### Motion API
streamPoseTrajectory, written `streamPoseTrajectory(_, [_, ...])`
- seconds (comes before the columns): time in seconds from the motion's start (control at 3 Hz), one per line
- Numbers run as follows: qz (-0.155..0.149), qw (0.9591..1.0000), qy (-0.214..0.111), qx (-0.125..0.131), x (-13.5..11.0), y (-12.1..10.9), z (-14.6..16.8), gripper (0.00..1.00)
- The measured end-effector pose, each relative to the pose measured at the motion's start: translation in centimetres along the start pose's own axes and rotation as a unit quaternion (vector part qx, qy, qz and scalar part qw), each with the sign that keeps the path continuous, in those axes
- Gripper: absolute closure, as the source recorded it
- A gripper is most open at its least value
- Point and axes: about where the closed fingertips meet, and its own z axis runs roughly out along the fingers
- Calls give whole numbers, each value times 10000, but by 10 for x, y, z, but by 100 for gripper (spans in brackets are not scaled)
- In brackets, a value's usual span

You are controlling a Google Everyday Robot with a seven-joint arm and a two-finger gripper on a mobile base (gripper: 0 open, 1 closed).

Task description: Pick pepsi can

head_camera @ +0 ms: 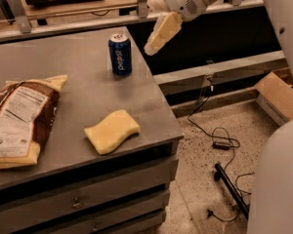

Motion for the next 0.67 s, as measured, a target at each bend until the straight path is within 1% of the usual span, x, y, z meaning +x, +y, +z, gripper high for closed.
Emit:
streamPoseTrajectory(0.33, [259,9988,-342,-223,-5,2,49,0])
streamPoseTrajectory(0.67, [307,9981,-414,-341,-7,6,79,0])
